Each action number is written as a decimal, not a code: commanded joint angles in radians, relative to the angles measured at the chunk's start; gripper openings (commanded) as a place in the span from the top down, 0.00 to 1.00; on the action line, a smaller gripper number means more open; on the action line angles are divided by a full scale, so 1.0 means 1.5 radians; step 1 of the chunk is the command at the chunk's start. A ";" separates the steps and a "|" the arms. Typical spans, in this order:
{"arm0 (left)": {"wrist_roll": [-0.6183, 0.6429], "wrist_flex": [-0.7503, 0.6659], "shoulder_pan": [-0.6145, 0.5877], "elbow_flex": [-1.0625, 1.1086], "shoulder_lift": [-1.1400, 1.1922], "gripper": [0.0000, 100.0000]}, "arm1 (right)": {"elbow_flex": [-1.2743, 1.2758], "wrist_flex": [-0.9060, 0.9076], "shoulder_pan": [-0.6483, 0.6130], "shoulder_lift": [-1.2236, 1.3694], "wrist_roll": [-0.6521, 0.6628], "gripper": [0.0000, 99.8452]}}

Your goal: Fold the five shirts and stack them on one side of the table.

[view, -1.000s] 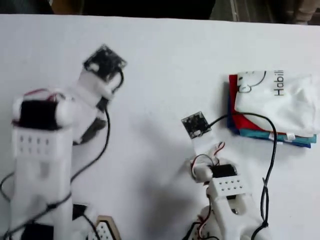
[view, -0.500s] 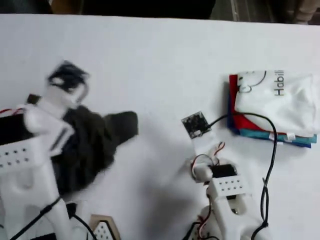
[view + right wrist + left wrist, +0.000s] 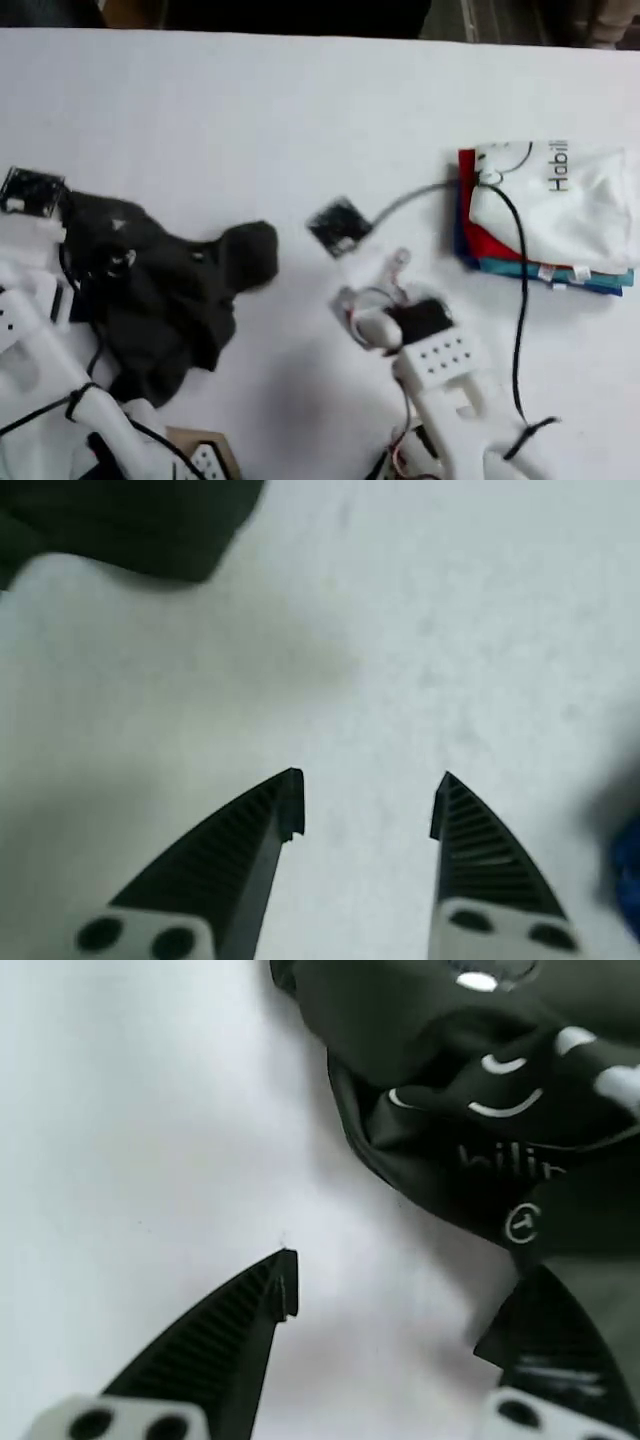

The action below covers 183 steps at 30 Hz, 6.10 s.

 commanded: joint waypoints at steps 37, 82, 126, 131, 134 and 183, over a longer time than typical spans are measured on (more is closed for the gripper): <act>-0.033 0.173 -0.226 -0.489 0.502 0.65 | -0.754 0.078 0.052 0.729 -0.035 0.98; 0.202 0.318 0.673 -0.463 0.397 0.65 | -0.786 0.293 0.484 0.464 0.108 0.61; 0.230 0.191 0.663 -0.334 0.398 0.74 | -0.688 0.304 0.450 0.473 0.107 0.61; 0.270 0.097 0.691 -0.300 0.398 0.75 | -0.688 0.306 0.453 0.473 0.108 0.61; 0.280 0.050 0.714 -0.271 0.398 0.75 | -0.688 0.306 0.453 0.473 0.107 0.61; -0.206 0.265 0.126 -0.571 0.399 0.98 | -0.636 0.332 0.324 0.473 0.106 0.61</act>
